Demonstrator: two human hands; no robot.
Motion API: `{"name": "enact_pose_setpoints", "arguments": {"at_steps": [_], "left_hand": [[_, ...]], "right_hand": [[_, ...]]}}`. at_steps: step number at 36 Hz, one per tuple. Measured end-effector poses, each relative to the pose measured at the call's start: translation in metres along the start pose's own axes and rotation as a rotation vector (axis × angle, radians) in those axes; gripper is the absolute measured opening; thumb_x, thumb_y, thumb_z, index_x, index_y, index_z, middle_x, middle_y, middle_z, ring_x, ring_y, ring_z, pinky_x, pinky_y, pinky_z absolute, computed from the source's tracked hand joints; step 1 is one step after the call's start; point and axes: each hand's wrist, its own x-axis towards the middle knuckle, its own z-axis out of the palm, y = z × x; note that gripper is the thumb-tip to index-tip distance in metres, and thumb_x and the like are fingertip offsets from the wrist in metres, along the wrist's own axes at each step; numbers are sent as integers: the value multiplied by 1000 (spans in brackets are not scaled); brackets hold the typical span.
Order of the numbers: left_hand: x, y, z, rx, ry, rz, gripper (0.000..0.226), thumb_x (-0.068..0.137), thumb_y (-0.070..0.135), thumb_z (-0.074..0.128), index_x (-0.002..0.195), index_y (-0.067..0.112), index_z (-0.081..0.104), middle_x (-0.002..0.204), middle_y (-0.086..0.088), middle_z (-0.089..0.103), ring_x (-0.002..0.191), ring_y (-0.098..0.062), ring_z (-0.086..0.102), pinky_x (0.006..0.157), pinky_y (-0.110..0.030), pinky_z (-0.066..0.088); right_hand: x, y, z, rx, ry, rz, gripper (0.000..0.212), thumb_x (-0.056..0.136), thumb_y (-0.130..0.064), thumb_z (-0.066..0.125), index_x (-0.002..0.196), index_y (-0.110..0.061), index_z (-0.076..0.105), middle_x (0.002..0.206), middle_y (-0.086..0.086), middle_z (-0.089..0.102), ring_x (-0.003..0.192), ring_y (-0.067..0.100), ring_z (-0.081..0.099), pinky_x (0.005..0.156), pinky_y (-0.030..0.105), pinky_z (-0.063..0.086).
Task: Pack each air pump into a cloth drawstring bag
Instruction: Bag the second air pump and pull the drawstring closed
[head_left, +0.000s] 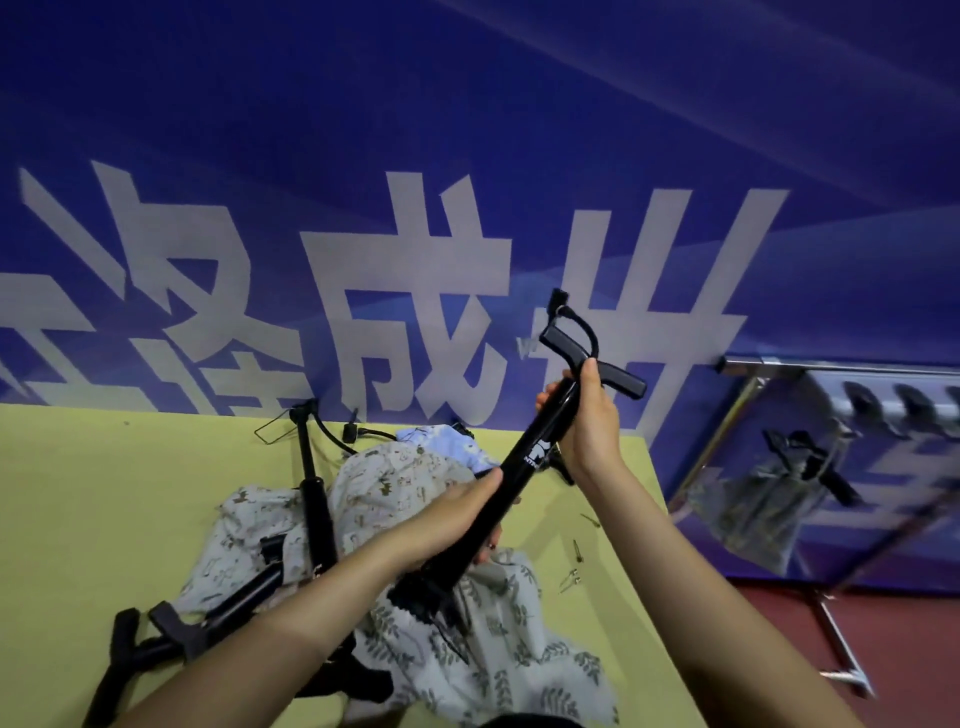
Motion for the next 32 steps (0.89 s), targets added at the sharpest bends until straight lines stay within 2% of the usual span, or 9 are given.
{"name": "enact_pose_setpoints", "arguments": {"at_steps": [3, 6, 12, 18, 22, 26, 28, 30, 32], "left_hand": [[2, -8, 5, 2, 35, 10, 56, 99, 55, 29, 112, 10, 59, 68, -5, 59, 58, -21, 56, 61, -32, 46], [1, -15, 7, 5, 25, -21, 64, 97, 58, 28, 113, 4, 57, 64, -3, 59, 55, -20, 55, 59, -30, 46], [-9, -32, 4, 43, -60, -33, 85, 84, 73, 27, 114, -2, 56, 66, -3, 57, 55, -19, 54, 57, -29, 48], [-11, -39, -2, 100, -54, -20, 68, 95, 62, 23, 112, 8, 62, 68, -1, 60, 59, -17, 58, 61, -27, 49], [-8, -27, -4, 124, 37, -25, 52, 101, 52, 28, 95, 15, 64, 68, 1, 68, 60, -12, 64, 62, -23, 50], [-1, -20, -15, 211, 164, 7, 37, 101, 48, 36, 96, 28, 67, 89, 7, 71, 82, -8, 65, 75, -23, 47], [3, -23, -22, 214, 217, -22, 33, 102, 41, 37, 98, 26, 67, 94, 7, 68, 86, -7, 62, 73, -21, 44], [7, -33, -31, 166, 250, -72, 34, 102, 35, 38, 94, 20, 67, 89, 1, 68, 80, -14, 62, 71, -24, 47], [8, -47, -37, 129, 302, -128, 32, 102, 31, 40, 91, 16, 67, 90, -7, 68, 77, -19, 61, 71, -30, 49]], "right_hand": [[-8, 3, -18, -58, -91, 37, 29, 96, -36, 54, 103, -8, 55, 85, 10, 66, 79, 25, 69, 75, 37, 55], [-18, 9, -34, -265, -177, 94, 36, 92, -35, 61, 116, -9, 53, 99, 12, 71, 96, 31, 70, 71, 36, 55], [-29, 17, -51, -368, -222, 201, 41, 91, -30, 64, 122, -6, 52, 105, 13, 72, 97, 28, 70, 81, 45, 57], [-35, 19, -52, -395, -236, 197, 36, 94, -29, 60, 117, -2, 54, 108, 18, 70, 98, 30, 70, 76, 39, 58], [-32, 11, -52, -427, -199, 127, 38, 93, -28, 61, 117, 0, 52, 108, 20, 70, 95, 31, 70, 71, 33, 58], [-28, 5, -52, -452, -110, 50, 25, 94, -26, 61, 105, -5, 53, 98, 17, 68, 79, 23, 70, 59, 24, 54], [-24, 4, -57, -471, -49, 19, 27, 94, -28, 61, 106, -5, 54, 94, 13, 68, 83, 28, 69, 66, 32, 55], [-20, 3, -66, -493, 18, 3, 26, 93, -31, 61, 103, -8, 55, 93, 12, 67, 88, 32, 68, 75, 46, 55], [-15, 3, -76, -511, 81, -7, 19, 94, -29, 59, 97, -12, 54, 94, 11, 65, 88, 29, 67, 79, 47, 55]]}}
